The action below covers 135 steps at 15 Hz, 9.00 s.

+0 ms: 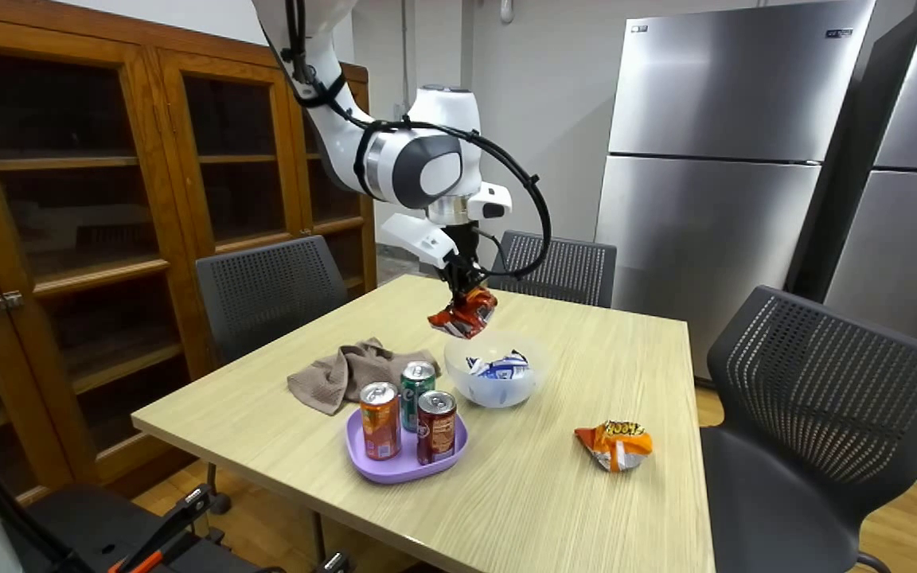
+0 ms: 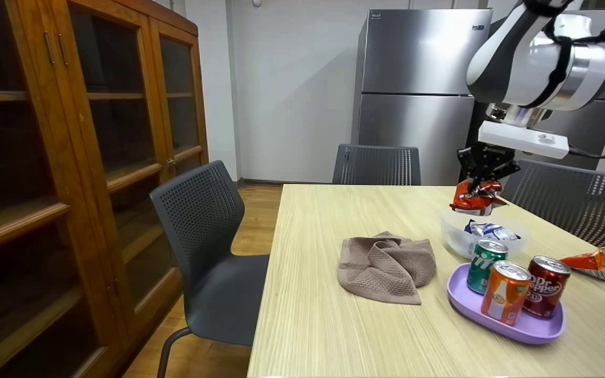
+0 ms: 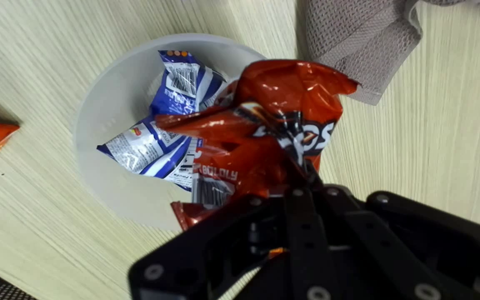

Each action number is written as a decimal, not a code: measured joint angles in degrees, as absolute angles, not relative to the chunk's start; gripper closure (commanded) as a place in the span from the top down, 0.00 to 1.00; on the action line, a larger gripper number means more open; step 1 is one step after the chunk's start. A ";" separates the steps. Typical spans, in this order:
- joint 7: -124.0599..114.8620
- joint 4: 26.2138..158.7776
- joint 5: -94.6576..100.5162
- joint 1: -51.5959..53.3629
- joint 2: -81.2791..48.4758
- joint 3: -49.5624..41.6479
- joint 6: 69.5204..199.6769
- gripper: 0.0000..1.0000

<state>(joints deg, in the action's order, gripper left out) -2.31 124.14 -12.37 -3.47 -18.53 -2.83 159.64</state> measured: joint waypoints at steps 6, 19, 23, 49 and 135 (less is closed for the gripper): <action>-6.00 116.45 -12.37 -3.46 -26.77 -2.92 159.58 0.00; -7.86 108.53 -12.36 -3.45 -35.53 -3.67 159.25 0.00; -7.89 107.91 -12.36 -3.46 -36.15 -3.76 159.21 0.00; -7.75 116.76 -12.37 -5.11 -26.79 -4.32 159.14 1.00; -16.19 117.98 -15.30 -12.65 -24.25 -12.15 155.58 0.00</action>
<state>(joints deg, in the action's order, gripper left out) -16.19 117.98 -15.30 -12.65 -24.25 -12.15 155.58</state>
